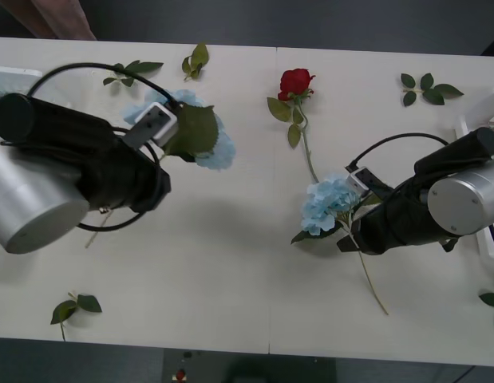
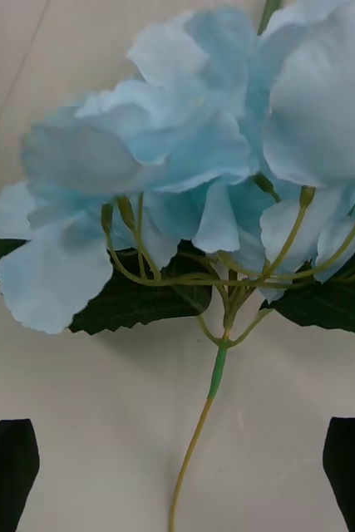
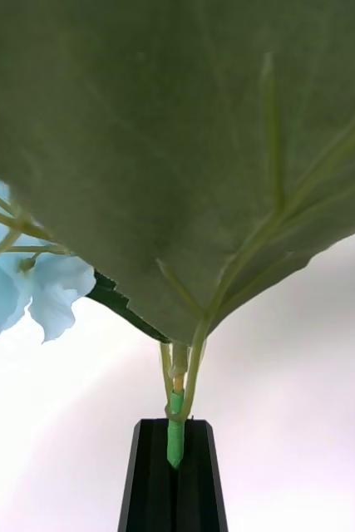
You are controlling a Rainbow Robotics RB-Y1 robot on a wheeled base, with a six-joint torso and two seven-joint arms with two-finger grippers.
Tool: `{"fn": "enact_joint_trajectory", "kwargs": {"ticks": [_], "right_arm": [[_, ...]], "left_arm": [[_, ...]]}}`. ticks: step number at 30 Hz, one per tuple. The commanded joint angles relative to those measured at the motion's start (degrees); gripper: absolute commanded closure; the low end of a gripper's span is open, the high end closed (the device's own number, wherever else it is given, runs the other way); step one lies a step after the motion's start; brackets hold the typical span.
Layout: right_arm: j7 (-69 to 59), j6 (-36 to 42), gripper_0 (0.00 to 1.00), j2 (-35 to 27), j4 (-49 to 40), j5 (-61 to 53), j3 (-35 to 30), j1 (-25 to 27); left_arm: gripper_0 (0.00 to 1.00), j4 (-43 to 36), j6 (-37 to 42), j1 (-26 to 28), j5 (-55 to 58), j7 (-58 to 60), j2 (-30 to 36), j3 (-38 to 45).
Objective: Put the red flowers into the right box and the blue flowers into the left box
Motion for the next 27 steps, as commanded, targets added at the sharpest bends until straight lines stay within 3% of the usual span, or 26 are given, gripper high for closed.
{"fn": "enact_joint_trajectory", "kwargs": {"ticks": [1,9,15,23,27], "right_arm": [[-2.35,-1.11,0.00,-0.14,-1.80,1.44,1.02,0.72],[-2.53,-3.05,0.00,-0.14,-1.54,3.90,2.51,2.66],[-1.91,-5.51,0.00,1.44,2.06,5.40,2.95,2.74],[-1.39,-6.65,0.00,3.11,4.61,7.94,3.04,2.74],[-1.12,-8.41,0.00,3.46,5.84,9.00,3.66,2.74]], "left_arm": [[1.00,-1.38,0.40,1.17,4.40,1.46,6.88,7.45],[1.00,3.19,0.22,6.27,6.95,-0.56,13.82,19.49],[1.00,13.03,0.05,6.88,6.42,-6.27,14.96,26.26],[1.00,25.51,-4.35,7.67,6.42,-7.68,15.31,28.01],[1.00,30.52,-8.48,7.94,6.51,-8.47,15.31,25.03]]}}
